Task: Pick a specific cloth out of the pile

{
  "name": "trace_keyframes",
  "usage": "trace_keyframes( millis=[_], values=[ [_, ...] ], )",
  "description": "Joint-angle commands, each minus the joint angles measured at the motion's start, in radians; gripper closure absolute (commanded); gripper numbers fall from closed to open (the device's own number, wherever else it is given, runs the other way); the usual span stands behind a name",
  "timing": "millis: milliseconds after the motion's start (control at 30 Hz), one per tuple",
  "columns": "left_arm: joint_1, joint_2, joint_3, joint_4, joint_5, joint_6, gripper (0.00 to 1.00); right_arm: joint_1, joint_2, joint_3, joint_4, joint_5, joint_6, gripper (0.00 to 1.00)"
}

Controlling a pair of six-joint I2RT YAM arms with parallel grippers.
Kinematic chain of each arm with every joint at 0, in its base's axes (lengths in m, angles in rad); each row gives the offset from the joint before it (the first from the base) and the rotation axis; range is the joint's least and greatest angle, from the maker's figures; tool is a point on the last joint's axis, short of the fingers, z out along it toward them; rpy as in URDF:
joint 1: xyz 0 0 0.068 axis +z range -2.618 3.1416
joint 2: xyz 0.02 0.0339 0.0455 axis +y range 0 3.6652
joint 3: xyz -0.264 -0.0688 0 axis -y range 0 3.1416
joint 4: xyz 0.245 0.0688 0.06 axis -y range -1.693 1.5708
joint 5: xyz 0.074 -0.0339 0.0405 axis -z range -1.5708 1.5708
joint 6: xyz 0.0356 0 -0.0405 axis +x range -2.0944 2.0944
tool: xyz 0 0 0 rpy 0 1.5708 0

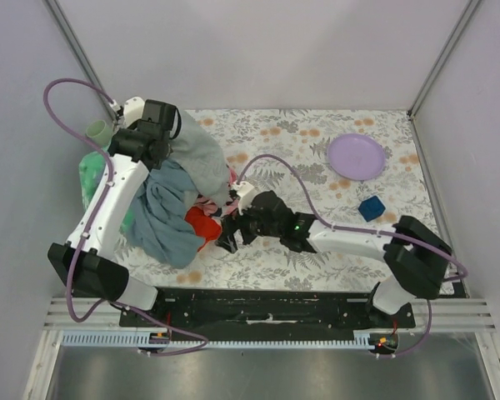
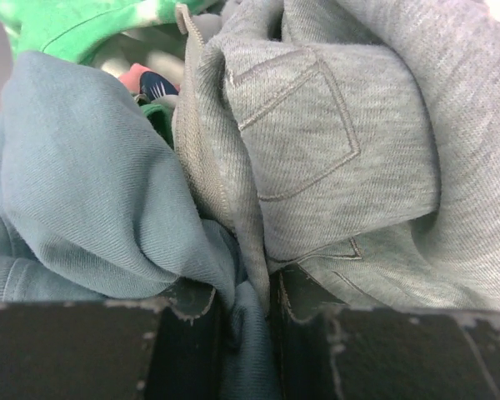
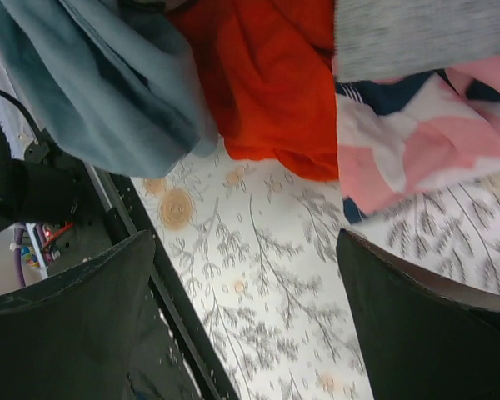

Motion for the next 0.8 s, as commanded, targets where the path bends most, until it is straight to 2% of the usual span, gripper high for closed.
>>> trace_keyframes(
  millis=[0, 167, 300, 467, 500, 567, 767],
  values=[
    [0.071, -0.002, 0.083, 0.069, -0.08, 0.064, 0.98, 0.045, 0.163, 0.15, 0.079, 0.035, 0.008, 0.02],
    [0.086, 0.004, 0.084, 0.093, -0.021, 0.072, 0.98, 0.105, 0.321, 0.252, 0.098, 0.141, 0.069, 0.02],
    [0.093, 0.014, 0.083, 0.095, -0.002, 0.073, 0.98, 0.121, 0.417, 0.305, 0.105, 0.15, 0.094, 0.03],
    [0.096, 0.009, 0.078, 0.096, 0.014, 0.066, 0.98, 0.121, 0.473, 0.362, -0.071, 0.561, 0.391, 0.07],
    [0.094, 0.008, 0.077, 0.098, 0.015, 0.066, 0.98, 0.121, 0.478, 0.351, -0.05, 0.6, 0.431, 0.07],
    [0.096, 0.008, 0.075, 0.101, 0.021, 0.066, 0.98, 0.119, 0.49, 0.311, 0.034, 0.598, 0.494, 0.08],
    [0.096, 0.017, 0.075, 0.101, 0.031, 0.067, 0.98, 0.114, 0.565, 0.314, 0.177, 0.482, 0.52, 0.08]
  ],
)
